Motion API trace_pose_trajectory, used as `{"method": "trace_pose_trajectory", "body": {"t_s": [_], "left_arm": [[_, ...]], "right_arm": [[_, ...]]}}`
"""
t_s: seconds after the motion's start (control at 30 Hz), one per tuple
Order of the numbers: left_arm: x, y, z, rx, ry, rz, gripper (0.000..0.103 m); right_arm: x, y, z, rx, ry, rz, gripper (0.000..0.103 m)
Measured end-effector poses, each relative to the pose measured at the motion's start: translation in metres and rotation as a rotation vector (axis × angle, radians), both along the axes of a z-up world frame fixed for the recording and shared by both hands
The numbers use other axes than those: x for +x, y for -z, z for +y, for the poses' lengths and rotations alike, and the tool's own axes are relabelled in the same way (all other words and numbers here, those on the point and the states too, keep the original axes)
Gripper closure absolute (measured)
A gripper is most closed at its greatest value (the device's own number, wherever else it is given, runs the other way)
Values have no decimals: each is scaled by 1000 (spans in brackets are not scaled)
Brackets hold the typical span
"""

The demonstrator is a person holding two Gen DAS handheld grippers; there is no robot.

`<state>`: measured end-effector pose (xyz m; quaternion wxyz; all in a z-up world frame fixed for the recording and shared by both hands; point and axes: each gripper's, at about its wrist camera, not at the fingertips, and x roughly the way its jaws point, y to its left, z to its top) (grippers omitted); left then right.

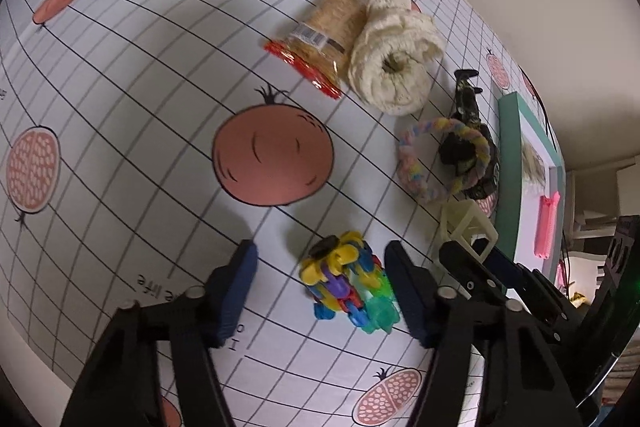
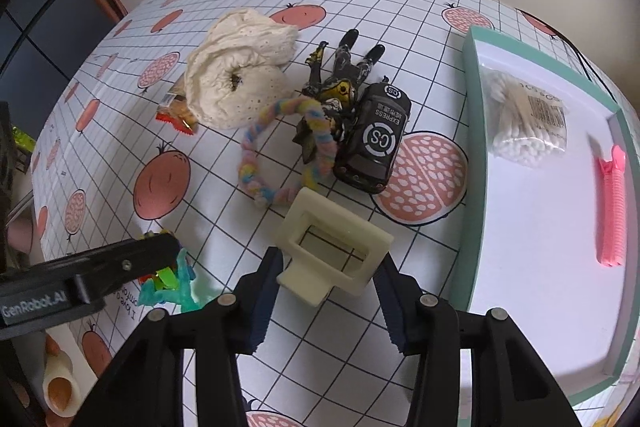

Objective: Organize objects
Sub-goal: 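Grasp the cream plastic clip with the right tool while the left tool grasps the block toy, then lift the block toy with the left tool while the right tool holds the cream clip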

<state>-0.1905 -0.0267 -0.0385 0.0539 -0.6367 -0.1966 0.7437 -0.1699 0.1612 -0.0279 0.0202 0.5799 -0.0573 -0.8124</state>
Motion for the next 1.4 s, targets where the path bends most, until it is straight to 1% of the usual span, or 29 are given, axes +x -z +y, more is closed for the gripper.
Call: {"method": "trace_pose_trajectory", "body": {"t_s": [0.03,0.1,0.13,0.5,0.7,0.83,0.9,1.0,1.1,1.2,1.23,1.27,1.3,1.33,1.4], "left_arm": [[0,-1,1,1,2,3,44],[0,-2,2,27,10,5,57],[1,-2,3,35,13,6,59],[2,-13,0,11,11,39,60],[1,-23,-8,-22,-6,71,60],[-2,-24,-17,-62,-24,79,60],[-3,-23,-22,-95,-31,76,60],[-5,-25,-27,-109,-40,83,60],[-5,-30,-26,-182,-25,105,60],[-5,-32,-26,-225,-13,118,60],[5,-28,-16,-240,-10,121,60],[11,-28,-14,-269,-2,130,60],[13,-31,-14,-317,12,149,60],[9,-31,-22,-342,21,162,60],[6,-35,-21,-365,22,183,60]], "right_arm": [[0,0,0,-1,0,0,54],[-1,0,-1,-1,0,1,54],[-1,0,-2,0,-1,2,54],[2,-2,-2,-4,-13,19,54],[3,-7,2,-8,-11,31,54],[3,-7,1,-8,-15,29,54],[3,-7,1,-9,-18,28,54],[2,-7,0,-6,-21,26,54],[2,-6,0,1,-22,21,54],[2,-4,-1,4,-26,18,54],[2,-4,-1,2,-29,18,54],[2,-5,-2,2,-29,19,54],[3,-5,-2,2,-30,21,54],[2,-5,-2,2,-30,22,54],[3,-6,-1,1,-30,25,54]]}}
